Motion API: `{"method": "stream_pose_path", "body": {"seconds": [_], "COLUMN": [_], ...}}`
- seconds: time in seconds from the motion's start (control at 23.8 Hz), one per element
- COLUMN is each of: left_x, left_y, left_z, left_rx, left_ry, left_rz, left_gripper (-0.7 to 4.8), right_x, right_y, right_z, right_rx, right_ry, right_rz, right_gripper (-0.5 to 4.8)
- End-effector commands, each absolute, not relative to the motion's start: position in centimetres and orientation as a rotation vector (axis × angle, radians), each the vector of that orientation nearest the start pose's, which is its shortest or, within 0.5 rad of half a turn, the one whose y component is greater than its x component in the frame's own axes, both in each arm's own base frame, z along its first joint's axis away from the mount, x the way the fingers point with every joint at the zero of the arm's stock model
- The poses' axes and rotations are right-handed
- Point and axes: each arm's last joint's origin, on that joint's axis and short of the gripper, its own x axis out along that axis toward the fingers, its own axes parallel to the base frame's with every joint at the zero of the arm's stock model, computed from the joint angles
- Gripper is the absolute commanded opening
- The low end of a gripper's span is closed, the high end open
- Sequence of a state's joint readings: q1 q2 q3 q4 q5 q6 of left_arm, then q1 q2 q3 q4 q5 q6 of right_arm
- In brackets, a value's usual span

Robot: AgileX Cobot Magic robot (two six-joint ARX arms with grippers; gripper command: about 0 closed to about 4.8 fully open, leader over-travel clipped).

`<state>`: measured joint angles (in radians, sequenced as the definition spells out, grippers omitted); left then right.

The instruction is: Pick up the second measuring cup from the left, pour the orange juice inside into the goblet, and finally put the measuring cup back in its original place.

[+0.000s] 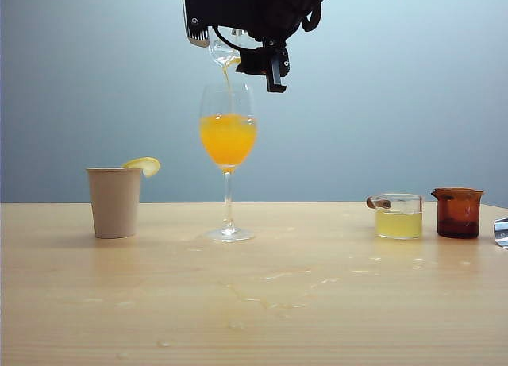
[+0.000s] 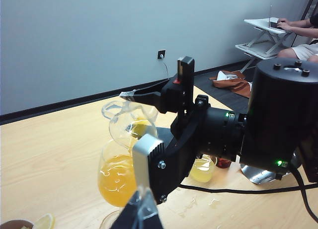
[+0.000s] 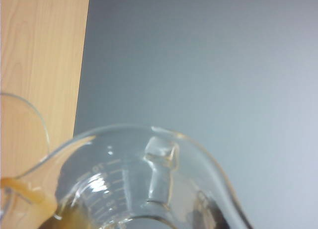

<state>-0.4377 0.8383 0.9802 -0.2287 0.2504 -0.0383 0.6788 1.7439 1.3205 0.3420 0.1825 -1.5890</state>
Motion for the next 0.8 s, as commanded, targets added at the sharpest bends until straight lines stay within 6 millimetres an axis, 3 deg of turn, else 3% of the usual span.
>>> {"method": "stream_pose_path", "body": {"seconds": [0.04,0.8], "left_x": [15.29,15.27], "left_y": [-7.97,-7.98], "left_z": [38.76,38.76], "left_rx": [-0.026,-0.026], "left_ry": [0.088,0.088], "left_rz": [-0.689,-0.696], "left_gripper": [-0.06,-0.06], "right_x": [32.14,32.15], "right_y": [25.31,25.3], "right_z": [31.71,31.71], "right_rx": [-1.587,-1.663], "right_ry": [-0.37,-0.39], "right_rz": [0.413,0.402], "right_gripper": [2.78,2.78]}}
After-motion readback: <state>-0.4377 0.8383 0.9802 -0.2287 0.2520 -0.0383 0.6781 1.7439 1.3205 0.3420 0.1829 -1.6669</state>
